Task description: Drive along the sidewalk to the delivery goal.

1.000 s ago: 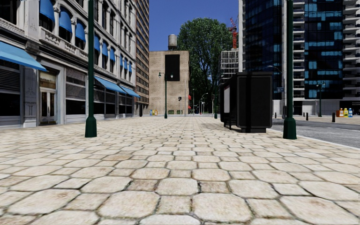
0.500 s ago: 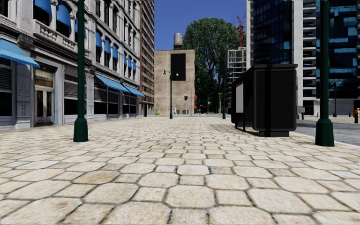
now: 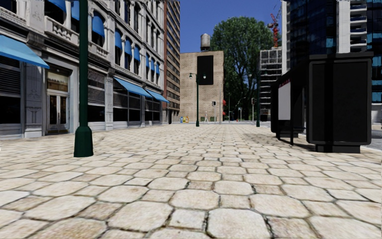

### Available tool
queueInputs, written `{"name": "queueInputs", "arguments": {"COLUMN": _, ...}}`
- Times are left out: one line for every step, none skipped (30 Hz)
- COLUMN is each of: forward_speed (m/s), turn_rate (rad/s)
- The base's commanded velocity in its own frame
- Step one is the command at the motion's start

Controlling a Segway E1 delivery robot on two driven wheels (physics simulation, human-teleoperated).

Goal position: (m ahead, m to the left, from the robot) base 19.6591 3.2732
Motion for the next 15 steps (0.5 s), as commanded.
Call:
{"name": "queueInputs", "arguments": {"forward_speed": 2.00, "turn_rate": 0.35}}
{"name": "queueInputs", "arguments": {"forward_speed": 2.00, "turn_rate": 0.35}}
{"name": "queueInputs", "arguments": {"forward_speed": 2.00, "turn_rate": 0.35}}
{"name": "queueInputs", "arguments": {"forward_speed": 2.00, "turn_rate": 0.35}}
{"name": "queueInputs", "arguments": {"forward_speed": 2.00, "turn_rate": 0.35}}
{"name": "queueInputs", "arguments": {"forward_speed": 2.00, "turn_rate": 0.35}}
{"name": "queueInputs", "arguments": {"forward_speed": 2.00, "turn_rate": 0.35}}
{"name": "queueInputs", "arguments": {"forward_speed": 2.00, "turn_rate": 0.35}}
{"name": "queueInputs", "arguments": {"forward_speed": 2.00, "turn_rate": 0.28}}
{"name": "queueInputs", "arguments": {"forward_speed": 2.00, "turn_rate": 0.28}}
{"name": "queueInputs", "arguments": {"forward_speed": 2.00, "turn_rate": 0.15}}
{"name": "queueInputs", "arguments": {"forward_speed": 2.00, "turn_rate": 0.00}}
{"name": "queueInputs", "arguments": {"forward_speed": 2.00, "turn_rate": 0.00}}
{"name": "queueInputs", "arguments": {"forward_speed": 2.00, "turn_rate": 0.00}}
{"name": "queueInputs", "arguments": {"forward_speed": 2.00, "turn_rate": 0.00}}
